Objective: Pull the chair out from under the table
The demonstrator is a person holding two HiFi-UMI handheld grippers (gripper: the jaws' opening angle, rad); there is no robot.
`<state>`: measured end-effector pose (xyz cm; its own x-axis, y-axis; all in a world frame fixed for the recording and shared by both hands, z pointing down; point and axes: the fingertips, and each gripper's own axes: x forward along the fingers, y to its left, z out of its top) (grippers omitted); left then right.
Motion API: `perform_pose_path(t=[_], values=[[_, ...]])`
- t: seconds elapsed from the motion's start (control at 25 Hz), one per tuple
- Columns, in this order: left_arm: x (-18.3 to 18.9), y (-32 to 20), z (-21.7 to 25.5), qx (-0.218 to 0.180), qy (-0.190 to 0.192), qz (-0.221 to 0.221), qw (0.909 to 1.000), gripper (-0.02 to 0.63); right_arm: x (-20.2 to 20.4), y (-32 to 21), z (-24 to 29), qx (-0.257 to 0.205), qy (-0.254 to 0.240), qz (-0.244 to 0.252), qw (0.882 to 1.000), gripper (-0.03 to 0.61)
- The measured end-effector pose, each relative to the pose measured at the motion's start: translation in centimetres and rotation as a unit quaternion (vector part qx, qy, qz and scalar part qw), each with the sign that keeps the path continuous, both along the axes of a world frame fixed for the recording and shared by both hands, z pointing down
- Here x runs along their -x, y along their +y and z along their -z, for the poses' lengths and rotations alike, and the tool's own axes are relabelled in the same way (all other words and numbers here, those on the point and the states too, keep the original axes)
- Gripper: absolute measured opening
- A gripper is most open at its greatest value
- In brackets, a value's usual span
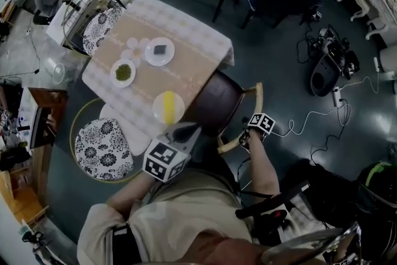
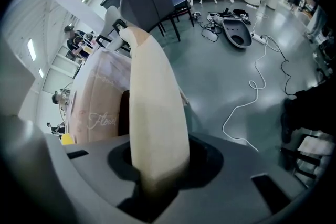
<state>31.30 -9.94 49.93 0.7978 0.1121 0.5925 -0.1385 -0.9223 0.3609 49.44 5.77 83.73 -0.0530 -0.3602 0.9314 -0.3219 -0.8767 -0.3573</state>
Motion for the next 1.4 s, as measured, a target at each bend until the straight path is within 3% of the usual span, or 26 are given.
perform_pose_path(t=[0.64,1.4], values=[[0.9,-1.3,-0.1,0.014,0.003,0.027,0.9995,0.006,0.0,0.7,0.6,0.028,-0.009,0.005,1.0,0.098],[-1.6,0.4,-0.2,0.013,0.006,0.001,0.9999,0.006,-0.9,6.0,0.1,0.035,-0.016,-0.015,0.999,0.103]])
